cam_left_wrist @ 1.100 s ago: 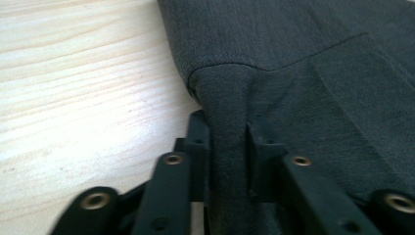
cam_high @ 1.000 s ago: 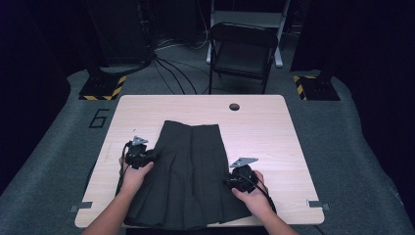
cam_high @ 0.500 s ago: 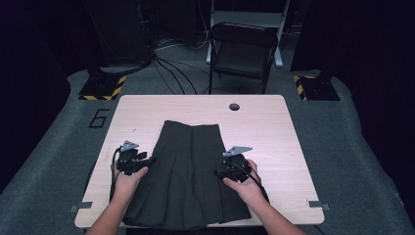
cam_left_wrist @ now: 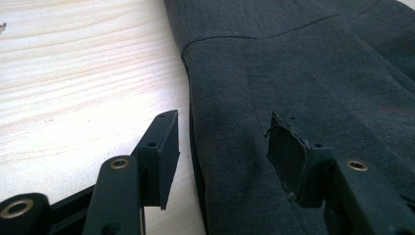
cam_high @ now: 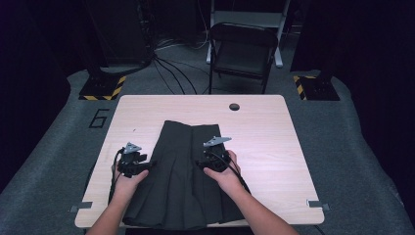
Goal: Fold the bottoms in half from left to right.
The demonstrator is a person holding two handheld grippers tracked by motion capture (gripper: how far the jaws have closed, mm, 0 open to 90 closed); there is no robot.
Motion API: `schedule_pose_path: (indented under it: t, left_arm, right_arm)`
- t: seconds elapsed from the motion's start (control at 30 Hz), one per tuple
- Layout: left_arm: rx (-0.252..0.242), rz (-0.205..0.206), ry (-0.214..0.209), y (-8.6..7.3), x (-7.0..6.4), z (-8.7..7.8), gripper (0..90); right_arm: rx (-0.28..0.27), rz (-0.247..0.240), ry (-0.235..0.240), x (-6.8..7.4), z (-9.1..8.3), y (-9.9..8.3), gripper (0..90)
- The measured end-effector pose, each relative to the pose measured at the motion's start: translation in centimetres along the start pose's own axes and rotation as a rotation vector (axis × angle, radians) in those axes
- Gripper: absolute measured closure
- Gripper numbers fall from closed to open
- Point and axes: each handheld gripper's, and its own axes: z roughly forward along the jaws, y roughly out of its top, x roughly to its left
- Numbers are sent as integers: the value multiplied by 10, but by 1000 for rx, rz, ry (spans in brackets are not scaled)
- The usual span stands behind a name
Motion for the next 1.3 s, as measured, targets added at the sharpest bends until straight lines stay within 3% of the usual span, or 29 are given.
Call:
schedule_pose_path:
  t: [0.2,0.23,0.3,0.53,0.6,0.63,0.73,0.83,1.03,1.3]
  left_arm:
    - [6,-7,-16,0,1,0,453]
    - [3,-10,-14,0,1,0,453]
    - [-18,-17,-14,-2,2,1,453]
    - [-2,-46,-37,-6,5,5,454]
    - [7,-47,-46,-6,5,6,461]
    - [9,-46,-44,-7,5,7,468]
    - [34,-47,-58,-7,5,8,525]
    - [34,-51,-55,-8,4,10,633]
    - [21,-44,-56,-3,4,6,826]
    - [-11,-21,-78,9,-7,-4,853]
  right_arm:
    - [-6,0,23,10,19,11,448]
    - [2,24,29,14,22,11,443]
    - [5,-4,25,15,29,12,425]
    - [68,26,41,19,47,7,409]
    - [78,-3,45,18,52,4,411]
    - [87,14,46,20,53,4,415]
    - [99,20,58,20,56,2,465]
    - [91,26,75,23,55,2,573]
    - [72,-25,73,28,49,5,758]
    - [24,-63,62,32,31,11,805]
